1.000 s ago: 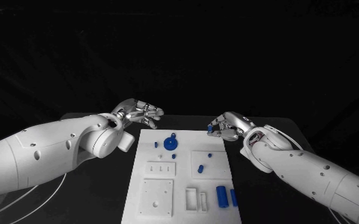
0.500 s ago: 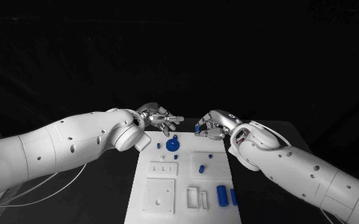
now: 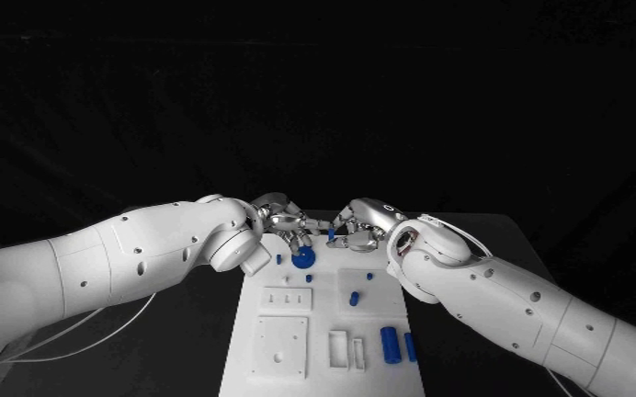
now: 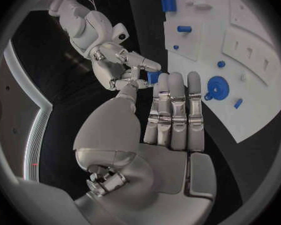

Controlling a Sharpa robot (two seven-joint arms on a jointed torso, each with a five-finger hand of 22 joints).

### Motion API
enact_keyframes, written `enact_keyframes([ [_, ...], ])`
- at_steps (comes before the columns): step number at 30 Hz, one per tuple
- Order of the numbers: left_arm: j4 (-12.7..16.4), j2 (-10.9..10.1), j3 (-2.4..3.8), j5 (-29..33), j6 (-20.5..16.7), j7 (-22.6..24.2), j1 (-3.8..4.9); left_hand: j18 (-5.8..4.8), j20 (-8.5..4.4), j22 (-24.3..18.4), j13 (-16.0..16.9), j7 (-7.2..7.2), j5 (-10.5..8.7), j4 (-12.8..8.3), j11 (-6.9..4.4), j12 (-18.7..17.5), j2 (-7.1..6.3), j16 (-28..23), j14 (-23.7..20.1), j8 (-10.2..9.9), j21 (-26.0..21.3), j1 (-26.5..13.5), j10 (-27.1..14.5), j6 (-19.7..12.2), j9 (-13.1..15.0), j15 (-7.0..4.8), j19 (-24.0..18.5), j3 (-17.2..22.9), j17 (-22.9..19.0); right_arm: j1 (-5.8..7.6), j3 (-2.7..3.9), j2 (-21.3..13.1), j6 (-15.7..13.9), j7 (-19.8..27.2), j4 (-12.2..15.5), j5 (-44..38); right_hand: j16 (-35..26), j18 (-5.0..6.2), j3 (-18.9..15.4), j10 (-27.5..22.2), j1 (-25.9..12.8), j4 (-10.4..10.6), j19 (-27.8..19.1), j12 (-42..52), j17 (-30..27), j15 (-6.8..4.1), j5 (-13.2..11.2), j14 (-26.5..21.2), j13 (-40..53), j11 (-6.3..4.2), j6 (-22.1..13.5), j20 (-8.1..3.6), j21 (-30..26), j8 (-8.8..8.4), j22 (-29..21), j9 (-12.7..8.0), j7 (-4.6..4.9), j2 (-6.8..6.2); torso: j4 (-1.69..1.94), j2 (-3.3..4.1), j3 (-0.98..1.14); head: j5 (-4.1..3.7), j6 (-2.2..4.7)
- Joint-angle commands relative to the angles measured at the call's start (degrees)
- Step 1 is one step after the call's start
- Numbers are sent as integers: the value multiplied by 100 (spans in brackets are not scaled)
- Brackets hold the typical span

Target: Assemble the parts on the task board

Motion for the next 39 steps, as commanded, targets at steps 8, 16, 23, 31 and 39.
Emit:
enact_keyframes([
  [8, -22, 90, -10, -219, 121, -290, -17, -59, 5, 44, 23, 6, -62, 81, -10, 27, -100, 55, -70, -12, 22, -6, -46, -59, 55, 12, -52, 8, -49, 0, -19, 69, 256, -144, 52, -37, -36, -14, 9, -19, -70, 30, 313, -32, -12, -30, 37, -11, -13, 2, -22, -23, -42, 24, 198, 8, -5, 29, -2, 14, 2, -24, -3],
  [16, -45, 133, -12, -258, 118, -387, -28, -53, 18, 81, 45, 20, -332, 245, 4, 41, -239, 75, -89, -13, -5, -64, -74, -89, 54, 24, -59, 49, -112, 0, -28, 100, 305, -168, 75, -31, -32, -8, 5, -18, -76, 26, 314, -28, -4, -30, 58, -8, -10, 1, -22, -22, -44, 24, 192, 9, -5, 30, 17, 26, 0, -55, -3],
  [23, -50, 153, -12, -296, 170, -472, -30, -51, 22, 92, 52, 25, -492, 258, 8, 45, -267, 81, -96, -12, -16, -68, -84, -91, 55, 27, -62, 77, -128, 0, -32, 116, 321, -185, 99, -32, -34, -5, 4, -19, -76, 22, 314, -27, -4, -28, 72, -8, -9, 1, -25, -21, -39, 24, 190, 9, -5, 31, 34, 32, -4, -88, -5],
  [31, -49, 173, -12, -370, 295, -568, -30, -51, 19, 116, 56, 22, -488, 155, 5, 51, -187, 98, -95, -13, -28, -13, -81, -84, 64, 24, -54, 76, -147, 0, -33, 134, 372, -221, 100, -33, -49, 2, -6, -27, -97, 34, 312, -37, -14, -25, 72, -11, -16, 3, -38, -17, -55, 24, 179, 8, -1, 33, 55, 39, -12, -118, -5],
  [39, -58, 199, -18, -375, 419, -625, -31, -52, 18, 133, 55, 20, -480, 76, 1, 50, -124, 111, -96, -12, -40, 16, -77, -81, 68, 22, -51, 60, -157, 0, -35, 151, 345, -198, 99, -38, -48, 5, -2, -22, -80, 23, 314, -28, -9, -26, 88, -9, -11, -1, -34, -16, -53, 26, 175, 10, -3, 29, 64, 46, -14, -153, -41],
])
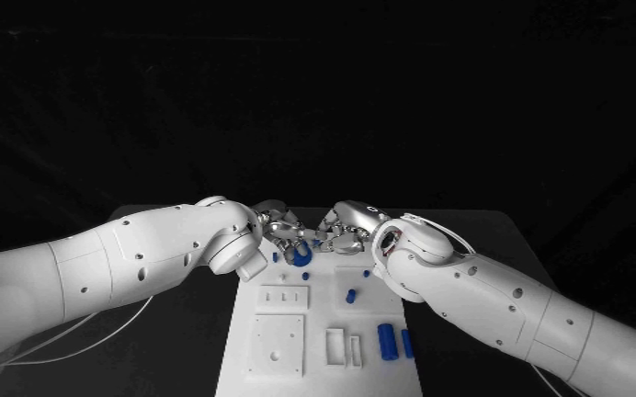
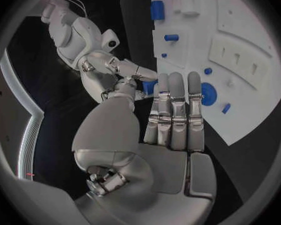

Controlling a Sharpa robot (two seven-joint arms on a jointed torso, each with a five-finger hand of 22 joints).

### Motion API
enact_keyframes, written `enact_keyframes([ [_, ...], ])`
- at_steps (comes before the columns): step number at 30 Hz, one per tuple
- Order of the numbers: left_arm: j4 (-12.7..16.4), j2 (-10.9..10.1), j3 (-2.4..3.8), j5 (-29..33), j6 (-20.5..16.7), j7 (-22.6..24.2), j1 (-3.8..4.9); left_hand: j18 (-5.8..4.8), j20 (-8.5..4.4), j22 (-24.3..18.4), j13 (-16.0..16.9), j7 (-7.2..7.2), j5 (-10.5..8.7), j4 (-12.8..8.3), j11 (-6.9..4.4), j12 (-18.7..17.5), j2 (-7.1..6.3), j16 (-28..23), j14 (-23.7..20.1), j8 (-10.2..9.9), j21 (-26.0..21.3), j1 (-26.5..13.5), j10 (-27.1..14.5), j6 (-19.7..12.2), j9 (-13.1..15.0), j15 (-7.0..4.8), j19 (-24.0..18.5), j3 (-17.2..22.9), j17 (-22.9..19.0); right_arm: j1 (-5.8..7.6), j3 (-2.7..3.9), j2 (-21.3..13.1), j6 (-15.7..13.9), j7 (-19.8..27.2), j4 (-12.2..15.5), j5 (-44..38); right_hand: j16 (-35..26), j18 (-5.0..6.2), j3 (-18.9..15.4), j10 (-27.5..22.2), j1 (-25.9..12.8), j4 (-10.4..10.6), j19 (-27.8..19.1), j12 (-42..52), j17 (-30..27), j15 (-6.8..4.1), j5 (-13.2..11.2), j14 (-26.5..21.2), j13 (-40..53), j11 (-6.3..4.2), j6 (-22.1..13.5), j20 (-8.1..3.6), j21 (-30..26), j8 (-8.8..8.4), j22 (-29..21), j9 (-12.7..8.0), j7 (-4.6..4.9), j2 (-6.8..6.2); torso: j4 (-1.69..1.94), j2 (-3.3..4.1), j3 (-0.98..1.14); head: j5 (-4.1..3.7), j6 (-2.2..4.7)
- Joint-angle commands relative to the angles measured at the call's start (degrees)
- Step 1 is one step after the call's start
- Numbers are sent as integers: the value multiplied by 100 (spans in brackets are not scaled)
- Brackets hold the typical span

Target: Assemble the parts on the task board

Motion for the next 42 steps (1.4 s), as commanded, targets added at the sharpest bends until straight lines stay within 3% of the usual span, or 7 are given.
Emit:
enact_keyframes([
  [1, 1, 27, -1, -47, 212, -66, -2, -54, -4, 16, 3, 1, -9, -77, 2, 21, 84, 24, -39, -13, -42, 22, -34, -21, 4, 3, -30, -10, -8, 0, -2, 16, 74, 4, 11, -43, -26, 5, -1, -21, -19, 24, 314, -28, -2, -27, 32, -7, -3, -1, -22, -17, -31, 22, 177, 10, -14, 0, 9, 6, -1, -14, -17],
  [9, -8, 36, -4, 5, 270, -95, -3, -55, 4, 35, -47, -8, 58, -374, 5, -33, 556, -37, -44, -15, -103, 130, -56, -49, -71, 11, -29, -163, -62, 0, -12, 39, 52, 20, 7, -60, -28, 10, 0, -28, -24, 17, 313, -35, 0, -27, 40, -7, -8, 2, -28, -17, -38, 18, 170, 8, -10, -9, 24, 11, -4, -46, -25],
  [28, -13, 40, -4, 185, 265, -92, -4, -55, -18, 117, -153, -58, 621, -864, -12, -110, 1212, -25, -41, -7, -106, 574, -14, -73, -133, -6, -32, 104, -51, 0, -46, 45, 106, 19, 4, -85, -38, 13, -2, -31, -25, 9, 312, -37, -4, -26, 36, -9, -11, 2, -24, -15, -36, 19, 163, 9, -11, -9, 54, 21, -9, -66, -34],
  [31, -3, 43, -4, 235, 286, -91, -4, -46, -25, 166, -192, -63, 265, -1005, -17, -137, 1283, -13, -42, -6, -72, 647, 3, -95, -43, -13, -55, 376, -39, 0, -55, 40, 118, 13, 0, -91, -38, 13, -2, -31, -25, 9, 312, -37, -4, -26, 36, -9, -11, 2, -24, -15, -36, 19, 163, 9, -11, -9, 59, 24, -11, -66, -47],
  [32, -2, 45, -4, 250, 292, -92, -4, -43, -27, 192, -209, -56, 115, -1056, -14, -146, 1229, -5, -38, -3, -52, 624, 16, -99, -1, -14, -67, 619, -32, 0, -57, 39, 121, 11, -3, -92, -38, 13, -2, -31, -25, 9, 312, -37, -4, -26, 36, -9, -11, 2, -24, -15, -36, 19, 163, 9, -11, -9, 59, 24, -10, -65, -48],
  [35, -3, 49, -4, 289, 310, -92, -5, -30, -42, 256, -230, -45, 300, -1188, -20, -149, 1153, 21, -34, 16, 5, 577, 48, -72, 153, -26, -91, 1047, -13, 0, -64, 36, 135, 6, -11, -95, -38, 13, -2, -31, -25, 9, 312, -37, -4, -26, 36, -9, -11, 2, -24, -15, -36, 19, 163, 9, -11, -9, 59, 20, -10, -68, -54],
  [42, -10, 39, -4, 356, 349, -106, -8, 9, -64, 493, -247, -70, 172, -1435, -50, -120, 912, 106, -11, 28, 223, 179, 144, -4, 751, -53, -195, 2067, 47, 0, -84, 30, 144, -7, -46, -101, -42, 15, -25, -38, -29, 12, 311, -43, -1, -25, 11, -8, -17, 4, -34, -14, -43, 18, 156, 8, -8, -20, 64, 22, -6, -81, -66],
])
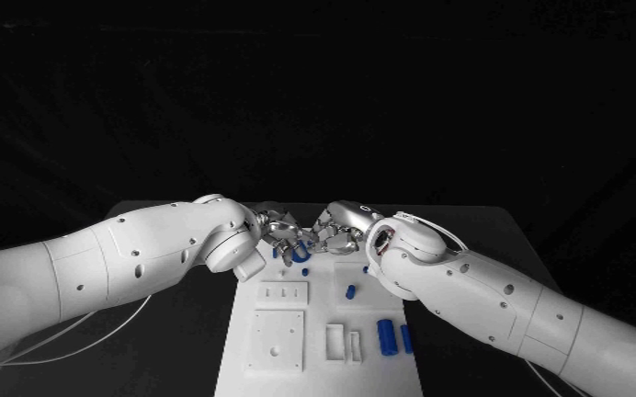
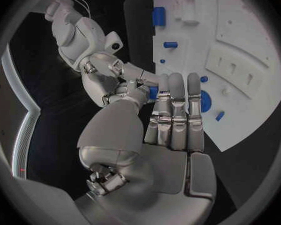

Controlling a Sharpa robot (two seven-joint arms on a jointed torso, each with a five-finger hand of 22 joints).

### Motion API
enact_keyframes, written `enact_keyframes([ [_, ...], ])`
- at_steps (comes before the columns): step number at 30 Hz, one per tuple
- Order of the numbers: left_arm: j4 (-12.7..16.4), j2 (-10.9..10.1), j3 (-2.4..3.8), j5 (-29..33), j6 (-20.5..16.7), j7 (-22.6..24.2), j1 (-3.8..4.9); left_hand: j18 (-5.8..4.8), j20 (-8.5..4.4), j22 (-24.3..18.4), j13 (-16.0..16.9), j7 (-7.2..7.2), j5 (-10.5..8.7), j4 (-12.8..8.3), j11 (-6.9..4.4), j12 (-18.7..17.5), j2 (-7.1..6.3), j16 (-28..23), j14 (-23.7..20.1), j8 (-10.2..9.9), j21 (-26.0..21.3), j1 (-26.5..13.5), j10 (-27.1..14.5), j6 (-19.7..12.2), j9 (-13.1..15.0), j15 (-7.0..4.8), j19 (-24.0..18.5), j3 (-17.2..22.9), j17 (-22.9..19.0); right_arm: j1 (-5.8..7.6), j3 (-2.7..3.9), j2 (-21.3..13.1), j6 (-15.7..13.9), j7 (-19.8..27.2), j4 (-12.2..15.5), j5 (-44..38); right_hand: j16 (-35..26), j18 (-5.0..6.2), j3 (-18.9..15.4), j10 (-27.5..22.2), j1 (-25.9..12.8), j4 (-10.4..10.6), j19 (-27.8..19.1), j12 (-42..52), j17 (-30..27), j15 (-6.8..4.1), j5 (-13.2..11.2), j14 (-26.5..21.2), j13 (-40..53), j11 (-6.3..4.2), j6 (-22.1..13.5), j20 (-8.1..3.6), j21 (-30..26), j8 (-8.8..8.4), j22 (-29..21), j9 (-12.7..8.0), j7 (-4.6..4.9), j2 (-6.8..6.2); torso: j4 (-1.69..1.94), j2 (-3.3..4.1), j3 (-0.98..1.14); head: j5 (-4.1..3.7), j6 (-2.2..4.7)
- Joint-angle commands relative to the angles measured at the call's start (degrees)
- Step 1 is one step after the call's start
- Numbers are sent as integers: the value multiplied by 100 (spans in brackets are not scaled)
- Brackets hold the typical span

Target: Assemble the parts on the task board

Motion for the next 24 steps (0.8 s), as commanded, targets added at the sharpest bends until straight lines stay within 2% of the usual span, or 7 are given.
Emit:
enact_keyframes([
  [1, 9, 2, 4, 142, 119, 11, 1, 8, -9, 75, 18, -58, 49, -475, -36, 22, -35, 56, 20, 14, 70, -127, 131, 100, 1045, -47, -44, 595, 27, -3, -10, -9, 90, -3, -35, -64, -20, 15, -18, -38, -16, 20, 311, -21, -2, -25, -10, -7, -9, 4, -31, -15, -12, 16, 157, 4, -10, -4, 9, 0, 2, -13, -7],
  [6, 4, -6, 4, 183, 134, -10, -1, 8, -52, 215, 100, -127, 174, -568, -82, 127, -101, 208, 63, -4, 200, -271, 221, 203, 1476, -97, -39, 736, 122, -3, -23, -21, 5, 3, -60, -64, -67, 31, -129, -77, -49, 54, 307, -81, -35, -5, -9, -16, -58, 35, -196, 2, -64, 17, 133, 0, 37, -93, 16, 0, 0, -12, -21],
  [10, 1, -6, 3, 192, 135, -33, -6, 11, -83, 310, 187, -157, 382, -633, -117, 249, -142, 354, 95, 10, 289, -339, 259, 278, 1641, -133, -31, 772, 198, -3, -29, -34, -111, 24, -71, -54, -121, 56, -385, -119, -47, 144, 300, -145, -74, 30, -211, -23, -116, 79, -389, 32, -141, 23, 98, -2, 100, -183, 16, 1, -4, -14, -31],
  [12, -1, -6, 2, 187, 131, -47, -12, 5, -115, 382, 274, -182, 519, -666, -145, 406, -185, 512, 95, 7, 373, -398, 252, 338, 1749, -164, -18, 784, 277, -3, -32, -46, -188, 46, -75, -38, -165, 83, -607, -179, -43, 225, 290, -212, -106, 66, -195, -32, -170, 120, -666, 61, -209, 27, 70, -4, 179, -277, 17, 2, -4, -13, -33],
  [13, -1, -7, 2, 180, 122, -56, -14, 7, -125, 407, 294, -187, 581, -685, -153, 438, -194, 557, 94, 5, 400, -411, 256, 353, 1782, -172, -17, 800, 297, -3, -33, -56, -231, 60, -76, -28, -201, 121, -831, -206, 70, 329, 295, -237, -132, 86, -197, -30, -205, 134, -751, 96, -260, 29, 45, -3, 195, -280, 18, 2, -3, -14, -32],
  [17, -3, -15, -3, 116, 77, -86, -23, 18, -159, 564, 420, -215, 783, -780, -190, 607, -235, 761, 88, -5, 556, -514, 257, 415, 1955, -207, -38, 875, 358, -6, -36, -117, -404, 129, -59, 21, -281, 180, -1209, -334, 172, 531, 288, -346, -188, 125, -142, -50, -310, 167, -1486, 138, -372, 1, 6, -29, 259, -408, 22, 0, -4, -8, -41],
  [24, 15, -58, -32, -75, -97, -197, -31, 33, -212, 713, 584, -256, 1095, -864, -246, 842, -320, 917, 173, -12, 723, -602, 271, 533, 2058, -262, -8, 932, 386, -85, -38, -410, -681, 276, 94, 127, -373, 212, -1395, -423, 358, 753, 283, -397, -254, 142, -102, -74, -426, 189, -1755, 164, -519, -16, -30, -41, 287, -534, 27, -4, -7, 33, -63],
])
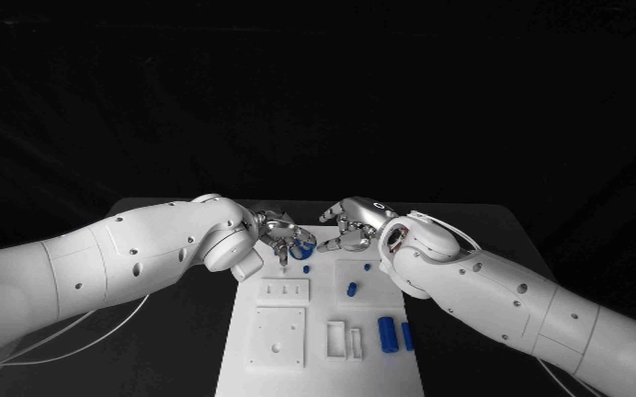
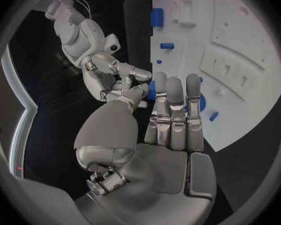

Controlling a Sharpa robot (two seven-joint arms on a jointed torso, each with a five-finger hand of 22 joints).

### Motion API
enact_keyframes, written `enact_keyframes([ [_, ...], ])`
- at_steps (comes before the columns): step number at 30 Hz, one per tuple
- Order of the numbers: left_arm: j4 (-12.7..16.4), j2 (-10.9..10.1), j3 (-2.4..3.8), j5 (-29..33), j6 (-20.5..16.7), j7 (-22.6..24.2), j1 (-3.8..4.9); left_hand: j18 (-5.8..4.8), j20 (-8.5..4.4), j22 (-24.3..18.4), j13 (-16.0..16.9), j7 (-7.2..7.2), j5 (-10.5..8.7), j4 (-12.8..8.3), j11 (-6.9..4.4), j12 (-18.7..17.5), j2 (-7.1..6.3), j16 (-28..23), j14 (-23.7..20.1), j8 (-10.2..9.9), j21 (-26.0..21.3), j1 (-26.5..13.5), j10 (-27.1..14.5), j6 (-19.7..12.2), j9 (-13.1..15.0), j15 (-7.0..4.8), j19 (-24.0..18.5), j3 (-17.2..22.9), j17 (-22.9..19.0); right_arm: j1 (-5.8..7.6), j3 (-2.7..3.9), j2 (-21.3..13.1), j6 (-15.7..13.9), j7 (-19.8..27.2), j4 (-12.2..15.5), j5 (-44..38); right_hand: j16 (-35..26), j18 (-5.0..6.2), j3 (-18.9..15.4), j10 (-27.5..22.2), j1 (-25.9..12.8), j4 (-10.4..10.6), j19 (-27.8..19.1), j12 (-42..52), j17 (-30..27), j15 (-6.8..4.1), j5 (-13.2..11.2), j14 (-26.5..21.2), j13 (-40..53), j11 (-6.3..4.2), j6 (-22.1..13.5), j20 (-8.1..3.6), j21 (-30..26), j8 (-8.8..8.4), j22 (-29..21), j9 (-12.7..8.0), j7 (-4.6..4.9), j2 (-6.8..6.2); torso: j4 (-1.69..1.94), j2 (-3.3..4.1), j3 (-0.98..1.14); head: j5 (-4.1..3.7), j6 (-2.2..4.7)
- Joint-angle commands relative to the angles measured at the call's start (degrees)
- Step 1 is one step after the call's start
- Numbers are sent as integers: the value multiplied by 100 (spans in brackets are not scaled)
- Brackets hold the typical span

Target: Assemble the parts on the task board

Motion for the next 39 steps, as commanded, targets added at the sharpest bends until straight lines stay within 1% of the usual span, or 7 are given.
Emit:
enact_keyframes([
  [1, 27, -19, -11, -184, -123, -123, -3, 32, -73, 62, 89, -379, 38, -406, -59, 137, -27, 80, 75, -21, 78, -62, 252, 470, 1322, -42, 16, 373, 22, -58, -1, -167, -352, 206, 105, 102, -51, 68, -10, -61, 76, 58, 291, -41, -27, 35, 32, -6, -43, -11, -65, 55, -71, -30, -17, -9, 5, -44, 3, -3, -3, 37, -12],
  [7, 92, -91, -46, -493, -262, -295, -9, 26, -114, 155, 241, -426, 27, -422, -107, 334, -63, 194, 159, -20, 170, -86, 267, 602, 1296, -86, 51, 365, 61, -161, -1, -620, -553, 378, 266, 390, -92, 66, 9, -68, 118, 56, 293, -62, -57, 29, 67, -6, -84, -23, 99, 53, -110, -21, -29, -2, -12, -23, -14, 0, 3, 118, -36],
  [12, 149, -140, -54, -812, -404, -465, -65, 23, -158, 219, 371, -455, 50, -431, -152, 553, -100, 299, 246, -21, 242, -90, 274, 699, 1160, -130, 123, 352, 138, -195, 14, -903, -722, 463, 266, 780, -87, 59, 28, -53, 121, 35, 298, -57, -51, 24, 151, 6, -92, -30, 179, 47, -103, -19, -25, 1, -20, 5, -9, -10, 9, 149, -78],
  [20, 268, -177, -58, -1558, -677, -823, -207, -9, -282, 440, 858, -552, 132, -391, -253, 1418, -140, 844, 433, -4, 289, -126, 273, 897, 1244, -261, 441, 335, 493, -207, 104, -1200, -895, 500, 236, 1255, -79, 47, 56, -31, 90, 1, 301, -50, -34, 15, 253, 17, -107, -40, 281, 36, -103, -16, -29, 4, -31, 14, -19, -44, 39, 173, -163],
  [24, 291, -160, -58, -2023, -790, -1019, -308, -6, -323, 658, 1049, -571, 229, -386, -262, 1770, -199, 1066, 467, -17, 319, -143, 276, 942, 1380, -303, 534, 365, 683, -208, 147, -1263, -939, 508, 224, 1428, -81, 44, 63, -30, 81, 1, 301, -55, -32, 14, 301, 17, -114, -42, 303, 34, -99, -16, -30, 4, -33, 14, -19, -54, 48, 189, -213],
  [32, 178, -47, -58, -2650, -948, -1222, -584, 0, -351, 1143, 1160, -596, 362, -426, -290, 1984, -246, 1181, 547, -17, 170, -164, 280, 1047, 1330, -330, 629, 430, 1004, -208, 220, -1263, -973, 510, 209, 1580, -82, 44, 74, -22, 70, 0, 301, -50, -27, 12, 360, 19, -114, -46, 316, 30, -97, -16, -35, 5, -35, 16, -16, -77, 84, 208, -317],
  [39, -9, 50, -57, -2835, -1063, -1249, -849, -2, -360, 1427, 1190, -604, 382, -456, -300, 2067, -247, 1237, 603, -17, 9, -173, 277, 1111, 1138, -339, 703, 431, 1150, -202, 256, -1238, -958, 493, 211, 1602, -83, 44, 77, -22, 54, 11, 301, -51, -24, 11, 400, 21, -117, -46, 322, 29, -92, -17, -38, 5, -36, 16, -8, -73, 68, 187, -382],
])
